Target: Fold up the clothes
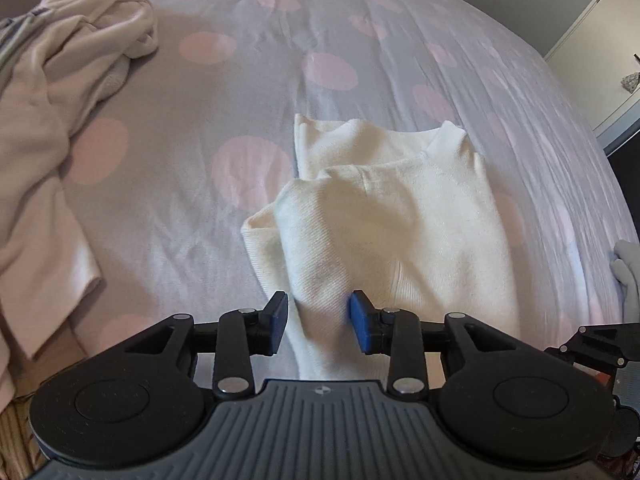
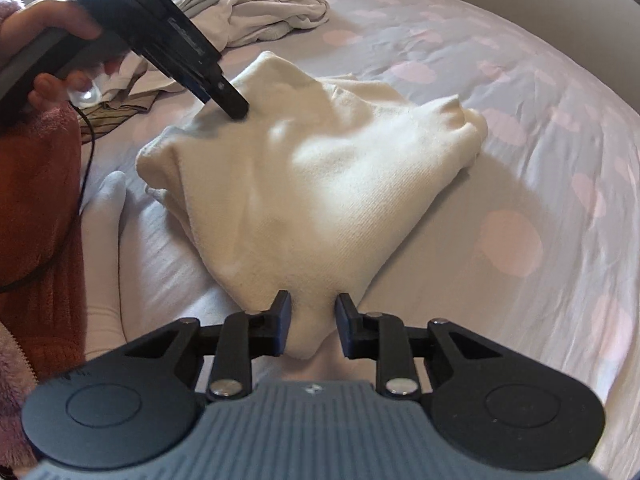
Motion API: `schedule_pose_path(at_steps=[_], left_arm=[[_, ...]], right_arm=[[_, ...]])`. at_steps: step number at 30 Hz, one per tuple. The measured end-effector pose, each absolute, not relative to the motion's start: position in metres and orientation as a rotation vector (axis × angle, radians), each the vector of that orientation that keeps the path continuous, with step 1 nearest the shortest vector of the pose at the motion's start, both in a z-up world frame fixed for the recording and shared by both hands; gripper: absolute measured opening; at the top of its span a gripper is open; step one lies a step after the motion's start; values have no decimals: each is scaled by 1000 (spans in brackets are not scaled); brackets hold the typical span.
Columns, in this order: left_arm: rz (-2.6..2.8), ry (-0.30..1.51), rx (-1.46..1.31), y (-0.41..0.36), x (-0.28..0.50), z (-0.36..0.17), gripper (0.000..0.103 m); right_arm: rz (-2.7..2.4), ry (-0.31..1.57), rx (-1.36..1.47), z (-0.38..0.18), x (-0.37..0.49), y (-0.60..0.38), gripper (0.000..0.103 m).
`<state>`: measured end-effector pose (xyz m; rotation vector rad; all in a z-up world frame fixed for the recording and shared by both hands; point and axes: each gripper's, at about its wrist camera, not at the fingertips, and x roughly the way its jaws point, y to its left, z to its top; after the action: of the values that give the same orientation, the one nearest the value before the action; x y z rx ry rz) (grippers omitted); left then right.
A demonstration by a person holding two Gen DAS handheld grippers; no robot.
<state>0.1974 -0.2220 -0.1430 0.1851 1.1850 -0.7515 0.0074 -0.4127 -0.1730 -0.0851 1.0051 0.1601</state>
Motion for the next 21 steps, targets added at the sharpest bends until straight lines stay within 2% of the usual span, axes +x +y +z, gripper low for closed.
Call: schedule_pose_path(at_steps=[4, 8, 12, 13, 15, 21], left_arm=[[-833, 1131, 237, -217, 171, -119, 31], [-909, 1066, 442, -227, 139, -120, 43], [-971, 988, 660, -237, 107, -124, 43], [-985, 967, 714, -240, 99, -125, 43], [-1005, 915, 844, -245, 84, -132, 46], [-978, 814, 1182, -265, 61, -169, 47]], right_arm=[[154, 1040, -77, -178, 8, -412, 30], [121, 992, -38, -167, -8, -415, 30], [105, 986, -37, -162, -22, -409, 32], [103, 986, -42, -162, -24, -407, 36], [99, 987, -59, -163, -27, -403, 42], [75, 1025, -131, -178, -19, -391, 42]])
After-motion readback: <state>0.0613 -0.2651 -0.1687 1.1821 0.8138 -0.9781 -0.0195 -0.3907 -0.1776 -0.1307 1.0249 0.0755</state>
